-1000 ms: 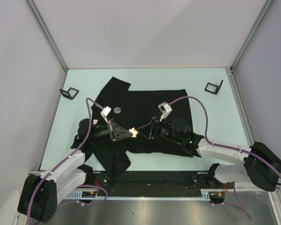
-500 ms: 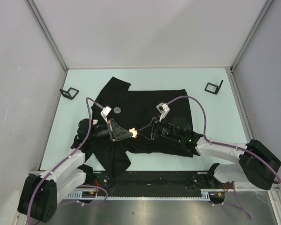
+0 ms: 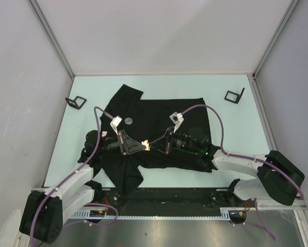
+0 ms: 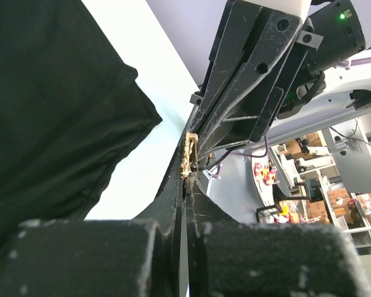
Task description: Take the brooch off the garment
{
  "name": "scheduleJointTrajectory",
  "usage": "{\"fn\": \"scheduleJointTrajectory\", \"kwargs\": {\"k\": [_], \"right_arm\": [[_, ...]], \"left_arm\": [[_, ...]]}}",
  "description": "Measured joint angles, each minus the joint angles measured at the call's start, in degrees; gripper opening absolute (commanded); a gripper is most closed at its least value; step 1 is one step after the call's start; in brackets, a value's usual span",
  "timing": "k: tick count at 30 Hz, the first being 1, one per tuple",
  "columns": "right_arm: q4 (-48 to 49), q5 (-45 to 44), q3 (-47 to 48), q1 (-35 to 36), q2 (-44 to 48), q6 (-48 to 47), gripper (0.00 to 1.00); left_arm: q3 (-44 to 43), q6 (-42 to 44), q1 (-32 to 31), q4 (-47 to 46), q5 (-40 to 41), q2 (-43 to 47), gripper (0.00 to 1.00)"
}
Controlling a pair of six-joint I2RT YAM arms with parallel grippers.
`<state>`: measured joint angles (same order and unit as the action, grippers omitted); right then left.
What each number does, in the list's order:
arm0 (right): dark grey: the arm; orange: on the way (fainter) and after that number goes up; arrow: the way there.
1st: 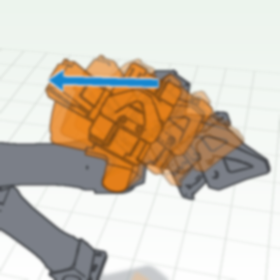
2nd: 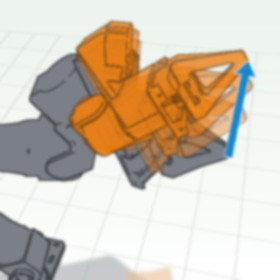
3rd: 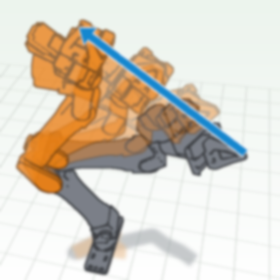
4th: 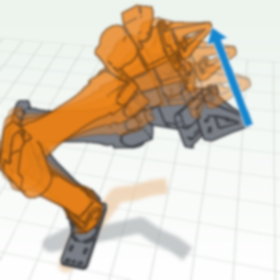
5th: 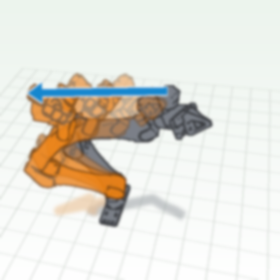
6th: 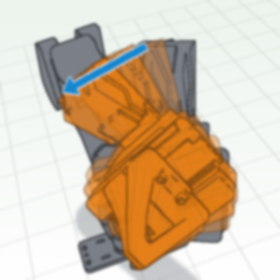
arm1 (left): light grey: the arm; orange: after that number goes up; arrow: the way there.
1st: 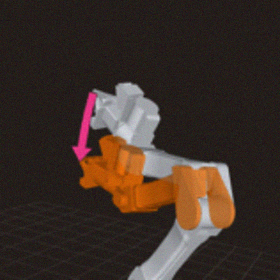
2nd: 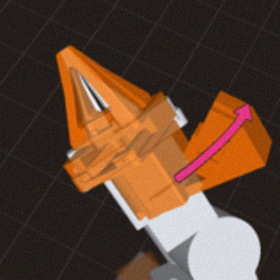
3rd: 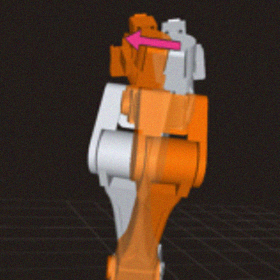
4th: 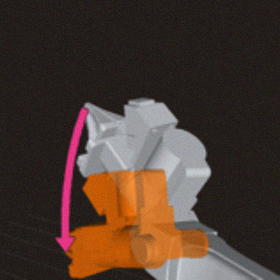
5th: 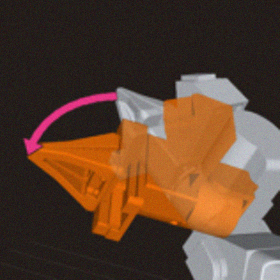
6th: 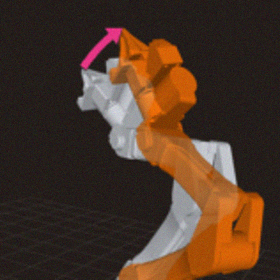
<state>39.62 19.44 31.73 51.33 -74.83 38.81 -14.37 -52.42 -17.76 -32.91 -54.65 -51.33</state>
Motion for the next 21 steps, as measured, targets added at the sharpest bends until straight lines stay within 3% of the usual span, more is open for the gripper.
{"fn": "scheduleJointTrajectory", "kwargs": {"k": [3, 5, 6, 9, 13, 21], "right_arm": [[0.98, 0.52, 0.00, -0.26, -0.13, 0.28, 0.00], [1.27, 0.57, 0.00, -0.37, -0.20, 0.42, 0.00], [1.29, 0.52, -0.02, -0.37, -0.20, 0.39, 0.00], [0.09, -1.53, 0.00, -0.24, 0.11, -0.24, 0.00], [-7.19, -8.52, 0.00, -1.31, 3.30, -2.21, 0.00], [-27.36, -33.68, 5.51, -8.28, 7.23, -12.55, 0.00]], "left_arm": [[0.00, -0.09, 0.00, -0.68, 0.00, 0.00, 0.04], [0.00, -0.09, 0.02, -0.87, 0.07, 0.02, 0.18], [-0.04, 0.04, 0.02, -0.76, 0.09, 0.02, 0.34], [-1.57, 1.18, -0.04, 3.34, 0.46, 0.13, 0.53], [-6.88, 5.31, -0.11, 14.12, 2.82, 1.77, 0.59], [-24.02, 18.60, -0.11, 36.83, 11.13, 0.52, 0.61]]}}
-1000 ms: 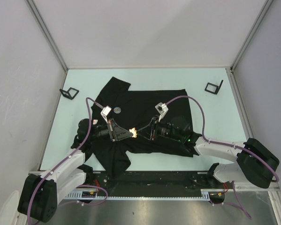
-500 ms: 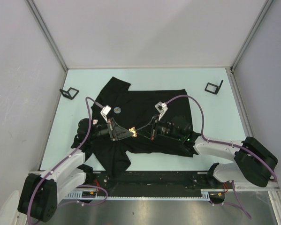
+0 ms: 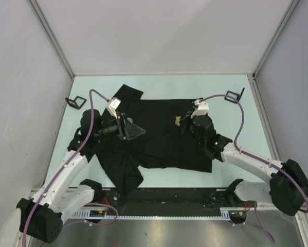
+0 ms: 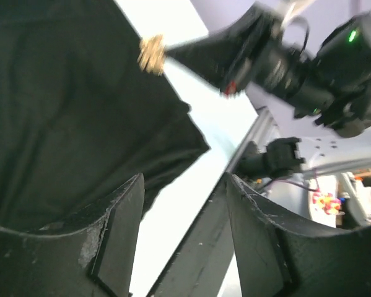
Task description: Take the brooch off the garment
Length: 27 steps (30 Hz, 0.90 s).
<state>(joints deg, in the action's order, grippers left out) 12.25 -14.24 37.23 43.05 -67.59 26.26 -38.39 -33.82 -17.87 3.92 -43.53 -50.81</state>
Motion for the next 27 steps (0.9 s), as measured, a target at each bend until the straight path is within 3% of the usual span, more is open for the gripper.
{"fn": "scheduleJointTrajectory", "kwargs": {"k": [7, 16, 19, 21, 27], "right_arm": [[-9.92, -17.09, 14.53, -12.70, -13.84, -8.17, 0.00], [-20.15, -30.03, 39.47, -25.42, -38.12, -12.61, 0.00], [-22.71, -32.96, 46.34, -27.80, -44.96, -13.14, 0.00], [-25.44, -35.17, 51.65, -29.11, -49.81, -14.03, 0.00], [-30.64, -39.26, 65.85, -30.62, -61.35, -18.43, 0.00]], "left_arm": [[-7.45, 6.03, 0.00, 7.69, 2.73, -6.88, 0.62], [-13.25, 9.81, 0.00, 10.58, 3.04, -13.25, 0.62], [-13.16, 9.88, 0.00, 10.23, 2.80, -15.43, 0.62], [-12.87, 9.84, 0.00, 10.10, 2.56, -16.68, 0.71], [-12.04, 9.44, 0.04, 9.33, 0.57, -18.99, 0.71]]}}
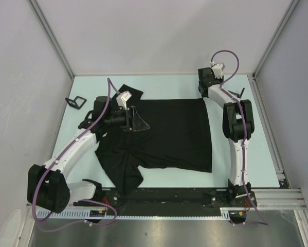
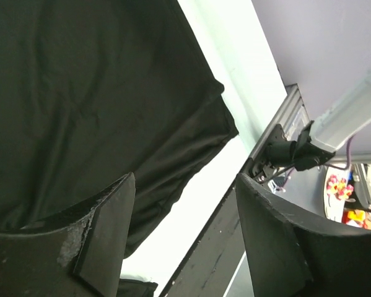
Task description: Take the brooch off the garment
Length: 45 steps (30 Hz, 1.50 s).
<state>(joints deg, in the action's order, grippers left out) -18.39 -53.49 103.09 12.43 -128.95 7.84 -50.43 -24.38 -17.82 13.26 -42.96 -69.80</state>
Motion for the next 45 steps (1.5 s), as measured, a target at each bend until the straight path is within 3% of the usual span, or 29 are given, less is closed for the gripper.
{"fn": "scheduleJointTrajectory", "kwargs": {"k": [14, 45], "right_arm": [[-3.78, -4.33, 10.97, -2.97, -9.92, -6.47, 0.00], [-5.79, -6.78, 13.84, -6.45, -14.36, -8.48, 0.00]], "left_arm": [[1.01, -1.55, 0.02, -2.67, -3.80, -2.29, 0.77], [1.38, -2.62, 0.02, -4.22, -5.97, -4.07, 0.79]]}}
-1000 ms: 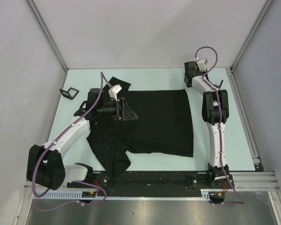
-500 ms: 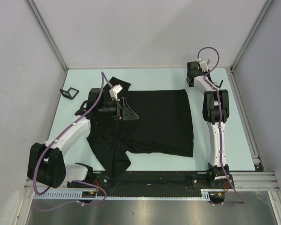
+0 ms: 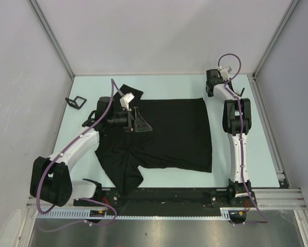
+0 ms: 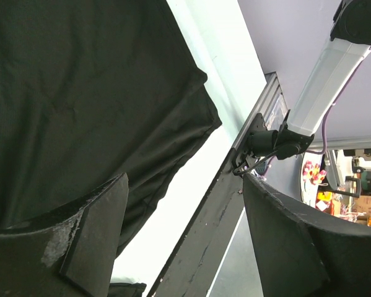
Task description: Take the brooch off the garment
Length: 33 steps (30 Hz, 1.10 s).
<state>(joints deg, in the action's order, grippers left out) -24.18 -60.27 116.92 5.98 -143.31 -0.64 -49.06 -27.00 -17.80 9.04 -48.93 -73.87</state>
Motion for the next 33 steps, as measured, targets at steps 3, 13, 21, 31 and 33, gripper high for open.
{"fn": "scheduleJointTrajectory", "kwargs": {"k": [3, 13, 21, 31, 33], "right_arm": [[-0.07, -0.13, 0.11, -0.24, -0.07, 0.00, 0.00], [-0.87, -0.11, 0.70, -0.37, -0.55, 0.76, 0.06], [-1.46, 0.79, 1.79, -0.39, -0.61, 1.18, 0.18], [-2.12, 2.62, 3.63, -0.39, -1.55, 1.73, 0.35], [-2.12, 3.30, 3.65, -0.37, -1.55, 1.92, 0.38]], "left_arm": [[0.02, -0.02, 0.00, 0.00, -0.26, 0.00, 0.79], [0.37, -0.02, 0.00, -0.37, -0.83, 0.00, 0.79], [0.44, -0.02, 0.00, -0.39, -0.83, 0.00, 0.80], [0.55, -0.02, 0.00, -0.42, -0.85, 0.00, 0.80], [0.55, -0.02, 0.00, -0.42, -0.85, 0.00, 0.80]]}}
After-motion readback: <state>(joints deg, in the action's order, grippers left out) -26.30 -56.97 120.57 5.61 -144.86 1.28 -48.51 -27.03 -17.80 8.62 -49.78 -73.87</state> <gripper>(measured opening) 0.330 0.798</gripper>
